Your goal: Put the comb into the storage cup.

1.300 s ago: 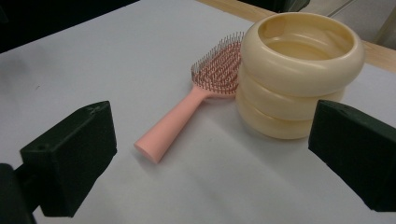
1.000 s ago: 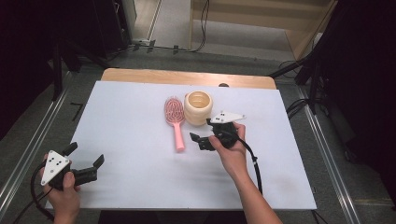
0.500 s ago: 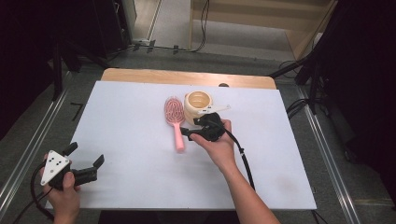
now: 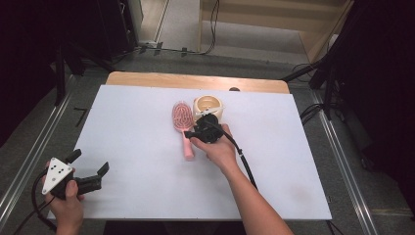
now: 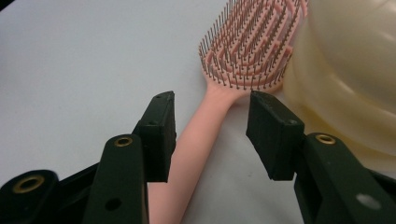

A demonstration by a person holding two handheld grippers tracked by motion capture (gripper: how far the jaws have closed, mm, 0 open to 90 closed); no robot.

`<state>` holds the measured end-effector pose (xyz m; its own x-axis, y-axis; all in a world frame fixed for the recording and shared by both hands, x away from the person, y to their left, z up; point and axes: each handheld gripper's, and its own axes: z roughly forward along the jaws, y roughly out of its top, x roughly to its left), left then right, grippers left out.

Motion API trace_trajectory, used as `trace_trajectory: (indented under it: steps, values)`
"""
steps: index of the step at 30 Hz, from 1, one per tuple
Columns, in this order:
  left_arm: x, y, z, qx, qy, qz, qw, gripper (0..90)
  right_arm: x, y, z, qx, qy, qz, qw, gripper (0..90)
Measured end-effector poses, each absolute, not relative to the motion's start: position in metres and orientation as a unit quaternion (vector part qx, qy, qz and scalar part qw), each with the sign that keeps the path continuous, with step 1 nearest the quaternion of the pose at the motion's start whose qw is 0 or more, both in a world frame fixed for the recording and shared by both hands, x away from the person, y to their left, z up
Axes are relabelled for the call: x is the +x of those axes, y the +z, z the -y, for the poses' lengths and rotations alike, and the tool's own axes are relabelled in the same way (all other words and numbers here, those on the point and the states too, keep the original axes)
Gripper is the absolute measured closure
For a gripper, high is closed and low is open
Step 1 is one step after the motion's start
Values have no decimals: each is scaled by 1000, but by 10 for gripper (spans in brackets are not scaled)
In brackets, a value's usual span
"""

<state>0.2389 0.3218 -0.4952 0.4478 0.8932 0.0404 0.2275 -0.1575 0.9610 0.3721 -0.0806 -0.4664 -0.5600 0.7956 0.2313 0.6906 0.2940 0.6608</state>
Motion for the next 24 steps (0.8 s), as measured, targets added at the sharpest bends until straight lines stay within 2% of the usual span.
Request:
trace_trajectory:
  steps: [8, 24]
  values:
    - [239, -495, -322, 686, 330, -408, 505, 0, 384, -477, 74, 501, 359, -787, 28, 501]
    - [239, -495, -322, 687, 329, -407, 504, 0, 395, -488, 55, 515, 323, -793, 47, 505]
